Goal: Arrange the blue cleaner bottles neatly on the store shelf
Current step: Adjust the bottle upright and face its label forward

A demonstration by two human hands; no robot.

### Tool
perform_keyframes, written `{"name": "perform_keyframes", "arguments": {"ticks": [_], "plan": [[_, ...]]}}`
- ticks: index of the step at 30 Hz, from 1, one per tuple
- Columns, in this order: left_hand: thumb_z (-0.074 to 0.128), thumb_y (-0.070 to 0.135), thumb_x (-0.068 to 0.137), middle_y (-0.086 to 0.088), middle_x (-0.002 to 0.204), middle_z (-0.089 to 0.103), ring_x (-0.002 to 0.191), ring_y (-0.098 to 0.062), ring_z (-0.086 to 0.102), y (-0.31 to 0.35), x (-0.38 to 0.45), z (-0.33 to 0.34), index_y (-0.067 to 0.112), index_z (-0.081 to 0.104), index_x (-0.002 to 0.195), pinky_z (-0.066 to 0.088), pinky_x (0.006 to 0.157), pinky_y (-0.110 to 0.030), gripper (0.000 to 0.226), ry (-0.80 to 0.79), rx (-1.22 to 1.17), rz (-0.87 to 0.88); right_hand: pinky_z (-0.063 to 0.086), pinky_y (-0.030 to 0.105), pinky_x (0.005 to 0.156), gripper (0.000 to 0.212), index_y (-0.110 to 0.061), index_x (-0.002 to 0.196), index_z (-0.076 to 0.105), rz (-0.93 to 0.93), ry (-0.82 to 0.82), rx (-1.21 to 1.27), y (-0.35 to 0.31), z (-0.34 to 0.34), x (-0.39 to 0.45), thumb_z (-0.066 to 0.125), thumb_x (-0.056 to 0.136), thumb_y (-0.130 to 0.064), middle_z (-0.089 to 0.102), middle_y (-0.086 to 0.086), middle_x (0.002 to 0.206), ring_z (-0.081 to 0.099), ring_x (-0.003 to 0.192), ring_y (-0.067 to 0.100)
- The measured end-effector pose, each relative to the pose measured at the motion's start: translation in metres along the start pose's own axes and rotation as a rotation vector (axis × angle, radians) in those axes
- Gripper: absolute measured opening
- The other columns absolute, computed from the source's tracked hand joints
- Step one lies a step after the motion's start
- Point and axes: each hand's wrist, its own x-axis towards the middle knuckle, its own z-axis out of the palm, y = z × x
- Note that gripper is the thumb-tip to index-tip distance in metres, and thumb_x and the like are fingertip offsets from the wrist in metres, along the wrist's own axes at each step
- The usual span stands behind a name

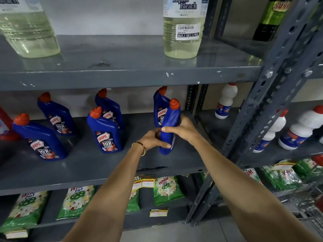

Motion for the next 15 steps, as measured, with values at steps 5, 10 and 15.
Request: {"name": "perform_keyframes", "arguments": {"ticks": [5,10,15], "plan": [[0.080,0.001,0.055,-0.007,0.117,0.061,0.111,-0.022,0.057,0.003,0.005,0.000,0.019,0.050,0.119,0.049,0.092,-0.033,0.072,-0.190,-0.016,-0.023,0.051,0.020,0.075,0.054,-0.025,0.101,0.061,-0.014,-0.171,0.030,-0.016,-0.009,-0.003,0.084,0.052,-0.029,0.071,-0.007,0.100,0.067,0.092,0.006],[0.086,0.019,0.051,0.001,0.101,0.064,0.095,-0.018,0.061,0.004,0.012,0.016,0.022,0.050,0.111,0.052,0.073,-0.022,0.071,0.128,0.087,0.039,0.050,0.025,0.081,0.052,-0.021,0.111,0.058,-0.011,-0.208,0.014,-0.027,-0.017,0.002,0.077,0.063,-0.016,0.068,0.000,0.106,0.064,0.099,0.015],[0.086,0.029,0.045,-0.008,0.114,0.054,0.098,-0.025,0.057,0.000,0.022,0.046,0.012,0.043,0.114,0.053,0.083,-0.040,0.083,0.571,0.125,-0.021,0.051,0.035,0.087,0.054,-0.021,0.112,0.056,0.009,-0.135,-0.113,-0.030,-0.005,0.011,0.079,0.064,-0.029,0.066,0.004,0.110,0.064,0.098,0.021]]}}
